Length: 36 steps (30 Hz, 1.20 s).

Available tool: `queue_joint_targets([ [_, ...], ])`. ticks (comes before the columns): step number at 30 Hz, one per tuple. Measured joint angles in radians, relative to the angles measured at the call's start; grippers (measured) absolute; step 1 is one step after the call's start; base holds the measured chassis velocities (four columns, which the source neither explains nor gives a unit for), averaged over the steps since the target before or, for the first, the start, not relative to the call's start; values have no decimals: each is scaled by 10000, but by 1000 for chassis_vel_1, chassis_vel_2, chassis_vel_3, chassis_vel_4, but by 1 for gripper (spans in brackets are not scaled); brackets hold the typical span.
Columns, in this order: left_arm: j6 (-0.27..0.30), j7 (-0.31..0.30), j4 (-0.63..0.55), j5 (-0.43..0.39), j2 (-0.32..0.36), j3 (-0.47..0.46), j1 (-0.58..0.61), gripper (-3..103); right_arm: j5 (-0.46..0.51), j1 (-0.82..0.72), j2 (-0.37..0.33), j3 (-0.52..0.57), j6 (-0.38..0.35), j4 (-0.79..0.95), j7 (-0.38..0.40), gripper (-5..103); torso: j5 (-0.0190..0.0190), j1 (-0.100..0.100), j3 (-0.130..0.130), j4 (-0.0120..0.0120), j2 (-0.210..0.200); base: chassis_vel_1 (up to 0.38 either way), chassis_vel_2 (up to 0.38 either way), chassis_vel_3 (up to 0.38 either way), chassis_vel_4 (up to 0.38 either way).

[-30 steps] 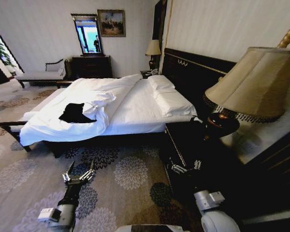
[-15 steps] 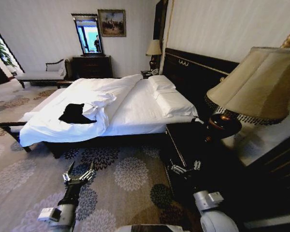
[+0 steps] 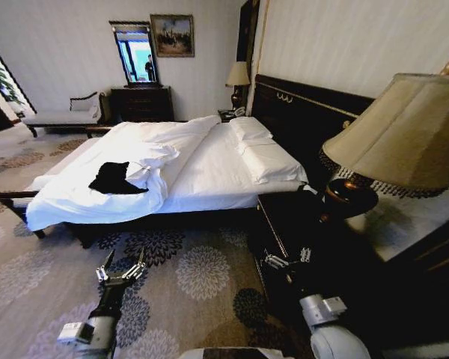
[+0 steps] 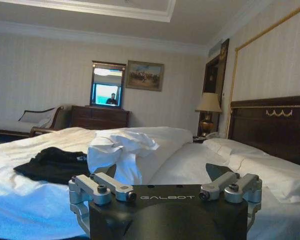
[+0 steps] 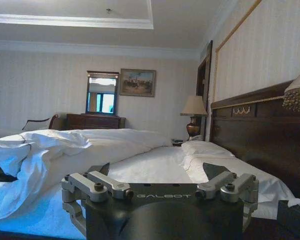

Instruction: Fold the clothes on the bed.

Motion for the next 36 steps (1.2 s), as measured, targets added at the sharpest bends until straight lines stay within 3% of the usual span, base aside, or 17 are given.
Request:
queue_joint_targets([
  [18, 21, 20, 7, -260, 23, -206, -80, 100, -16, -51, -8, 60, 81, 19, -58, 100, 0, 1, 1, 0, 0, -111, 112, 111, -108],
  [26, 535, 234, 226, -1281, 511, -897, -585, 100, 416, 294, -358, 498, 55, -230, 48, 100, -1, 1, 1, 0, -1, -98, 100, 105, -101],
  [36, 683, 483, 445, -1670, 955, -1231, -662, 100, 1063, 628, -835, 1183, -41, -430, 182, 100, 0, 1, 1, 0, -1, -122, 123, 119, -118],
])
